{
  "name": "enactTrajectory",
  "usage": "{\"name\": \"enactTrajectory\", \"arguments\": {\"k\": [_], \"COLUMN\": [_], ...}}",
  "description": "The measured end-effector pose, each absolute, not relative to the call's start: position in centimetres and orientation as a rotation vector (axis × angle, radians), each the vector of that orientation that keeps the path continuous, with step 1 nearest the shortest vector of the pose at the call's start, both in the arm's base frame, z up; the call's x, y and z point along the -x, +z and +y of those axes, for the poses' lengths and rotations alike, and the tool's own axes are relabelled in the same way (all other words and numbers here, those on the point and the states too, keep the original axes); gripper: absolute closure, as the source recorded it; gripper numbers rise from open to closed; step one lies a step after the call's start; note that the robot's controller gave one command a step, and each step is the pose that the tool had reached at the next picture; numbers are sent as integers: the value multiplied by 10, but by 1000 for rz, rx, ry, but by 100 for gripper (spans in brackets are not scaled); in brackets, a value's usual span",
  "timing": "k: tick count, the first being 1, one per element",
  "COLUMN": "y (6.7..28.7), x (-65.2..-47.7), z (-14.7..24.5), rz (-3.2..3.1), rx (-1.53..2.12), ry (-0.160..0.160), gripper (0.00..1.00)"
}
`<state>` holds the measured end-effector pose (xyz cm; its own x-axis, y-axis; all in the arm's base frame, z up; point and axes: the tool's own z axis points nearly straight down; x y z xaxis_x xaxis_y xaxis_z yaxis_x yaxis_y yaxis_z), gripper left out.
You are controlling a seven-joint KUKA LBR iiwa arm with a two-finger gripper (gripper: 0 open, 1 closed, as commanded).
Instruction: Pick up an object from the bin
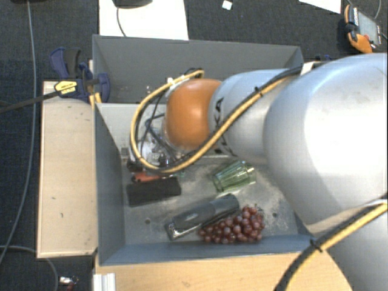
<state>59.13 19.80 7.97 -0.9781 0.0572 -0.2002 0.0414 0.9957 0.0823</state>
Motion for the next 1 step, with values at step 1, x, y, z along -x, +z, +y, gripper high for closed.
{"name": "enactTrajectory", "arguments": {"k": [1], "y": [81], "x": [-584], "z": [194], "rz": [2912], "rx": [-91], "ry": [133], "gripper": [100]}}
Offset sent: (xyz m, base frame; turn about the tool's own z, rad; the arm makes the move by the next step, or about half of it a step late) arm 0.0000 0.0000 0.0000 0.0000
